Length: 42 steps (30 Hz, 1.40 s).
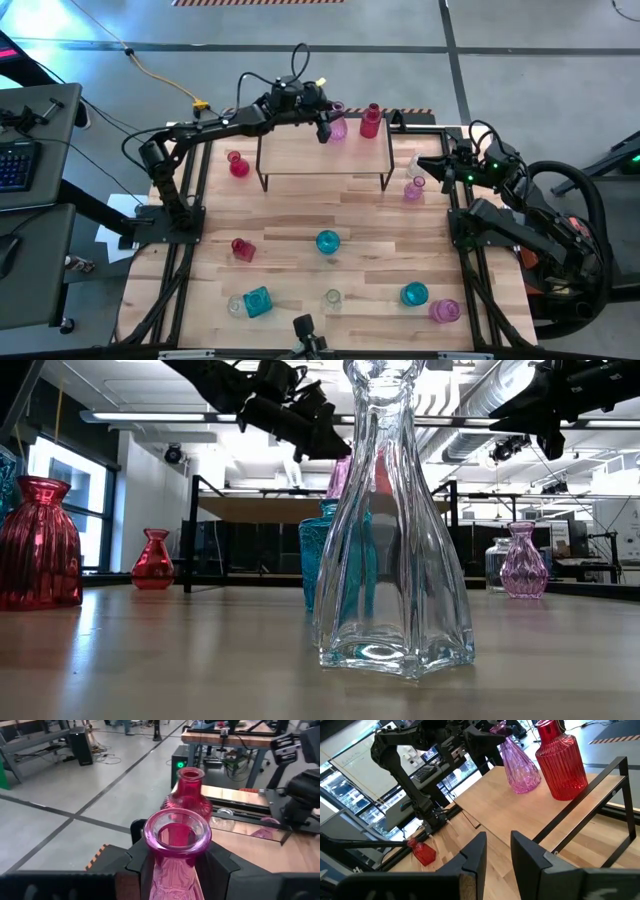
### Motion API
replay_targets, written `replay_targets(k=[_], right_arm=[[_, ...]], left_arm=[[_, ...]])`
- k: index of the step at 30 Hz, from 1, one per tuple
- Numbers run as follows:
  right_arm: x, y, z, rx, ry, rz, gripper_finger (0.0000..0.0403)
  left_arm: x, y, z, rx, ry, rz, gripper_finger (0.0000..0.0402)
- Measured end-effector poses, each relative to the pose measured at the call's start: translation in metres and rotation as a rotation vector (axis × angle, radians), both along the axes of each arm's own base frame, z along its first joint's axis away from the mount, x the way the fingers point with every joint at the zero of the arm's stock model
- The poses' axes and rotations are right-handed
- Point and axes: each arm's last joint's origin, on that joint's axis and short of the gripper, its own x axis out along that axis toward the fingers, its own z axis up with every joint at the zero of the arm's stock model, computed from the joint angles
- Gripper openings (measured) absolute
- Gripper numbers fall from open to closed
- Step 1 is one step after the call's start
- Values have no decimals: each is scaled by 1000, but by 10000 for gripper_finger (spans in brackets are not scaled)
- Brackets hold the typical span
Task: Sort vases onto shelf
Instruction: Put the middle left purple flower vase on the shelf
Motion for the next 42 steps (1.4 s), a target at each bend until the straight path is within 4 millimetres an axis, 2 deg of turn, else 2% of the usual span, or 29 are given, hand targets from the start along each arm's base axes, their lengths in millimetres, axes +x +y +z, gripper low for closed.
replay_targets(k=[6,13,17,26,34,42], right_arm=[[0,0,0,0,0,0,69],[0,0,0,0,0,0,69],[0,0,0,0,0,0,69],[0,0,0,0,0,0,69],[0,0,0,0,0,0,69],[0,0,0,0,0,0,69]], left_arm=[[0,0,0,-6,1,5,116],[-1,1,-1,3,16,10,168],[-1,1,-1,6,16,16,182],[-2,0,1,8,14,16,184],[-7,-3,19,51,-52,16,184],[-8,-3,22,52,-76,10,184]])
